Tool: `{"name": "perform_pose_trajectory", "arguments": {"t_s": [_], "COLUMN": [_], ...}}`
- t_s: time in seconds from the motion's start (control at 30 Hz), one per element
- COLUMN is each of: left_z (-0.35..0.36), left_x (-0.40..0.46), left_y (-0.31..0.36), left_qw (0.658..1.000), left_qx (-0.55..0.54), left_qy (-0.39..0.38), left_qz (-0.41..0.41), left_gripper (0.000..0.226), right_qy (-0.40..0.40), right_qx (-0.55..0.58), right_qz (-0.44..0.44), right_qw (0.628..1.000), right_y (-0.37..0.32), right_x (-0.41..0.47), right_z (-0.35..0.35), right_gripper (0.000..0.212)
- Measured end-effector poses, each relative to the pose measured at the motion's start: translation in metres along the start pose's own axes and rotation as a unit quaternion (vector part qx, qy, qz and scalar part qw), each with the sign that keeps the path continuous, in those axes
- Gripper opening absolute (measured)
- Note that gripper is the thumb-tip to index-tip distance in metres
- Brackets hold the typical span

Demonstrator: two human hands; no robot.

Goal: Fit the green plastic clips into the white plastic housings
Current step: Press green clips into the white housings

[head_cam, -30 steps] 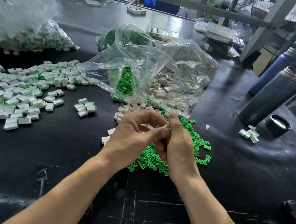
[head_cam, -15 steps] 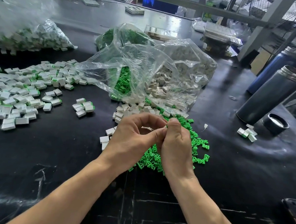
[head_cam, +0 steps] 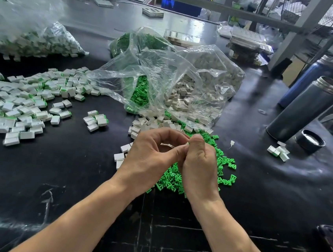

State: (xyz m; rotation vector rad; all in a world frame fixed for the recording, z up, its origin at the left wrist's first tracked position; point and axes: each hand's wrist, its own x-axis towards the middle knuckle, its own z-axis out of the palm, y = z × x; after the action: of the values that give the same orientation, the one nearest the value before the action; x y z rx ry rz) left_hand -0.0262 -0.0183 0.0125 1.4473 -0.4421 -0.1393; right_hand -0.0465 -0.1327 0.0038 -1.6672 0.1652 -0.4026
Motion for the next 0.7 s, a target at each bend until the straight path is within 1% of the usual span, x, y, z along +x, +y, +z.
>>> {"name": "perform_pose_trajectory", "arguments": {"t_s": [0.1, 0.33, 0.4, 0.43, 0.5, 0.57, 0.7], "left_z": [0.001, -0.001, -0.003, -0.004, -0.009, -0.013, -0.014], "left_x": [0.000, 0.001, 0.002, 0.003, 0.005, 0.006, 0.006], "left_y": [0.001, -0.002, -0.002, -0.003, -0.004, -0.005, -0.005], "left_qw": [1.000, 1.000, 1.000, 0.999, 0.998, 0.997, 0.995], "left_qx": [0.003, 0.016, 0.020, 0.023, 0.040, 0.057, 0.065], "left_qy": [-0.001, 0.005, 0.016, 0.025, 0.043, 0.056, 0.067], "left_qz": [0.000, -0.004, -0.005, -0.005, 0.000, 0.010, 0.022], "left_gripper": [0.004, 0.008, 0.008, 0.008, 0.009, 0.009, 0.008], "right_qy": [0.004, -0.010, -0.020, -0.023, -0.011, 0.005, 0.002], "right_qx": [0.006, 0.020, 0.038, 0.038, 0.011, -0.009, -0.013], "right_qz": [0.004, -0.004, 0.007, 0.016, 0.016, -0.016, -0.077], "right_qw": [1.000, 1.000, 0.999, 0.999, 1.000, 1.000, 0.997], "right_y": [0.001, 0.000, 0.001, 0.002, 0.004, 0.005, 0.003], "right_x": [0.000, -0.001, -0.002, -0.002, -0.001, 0.000, 0.002], "right_z": [-0.001, 0.000, 0.000, -0.001, -0.005, -0.010, -0.013], "right_gripper": [0.059, 0.061, 0.060, 0.063, 0.066, 0.058, 0.023]}}
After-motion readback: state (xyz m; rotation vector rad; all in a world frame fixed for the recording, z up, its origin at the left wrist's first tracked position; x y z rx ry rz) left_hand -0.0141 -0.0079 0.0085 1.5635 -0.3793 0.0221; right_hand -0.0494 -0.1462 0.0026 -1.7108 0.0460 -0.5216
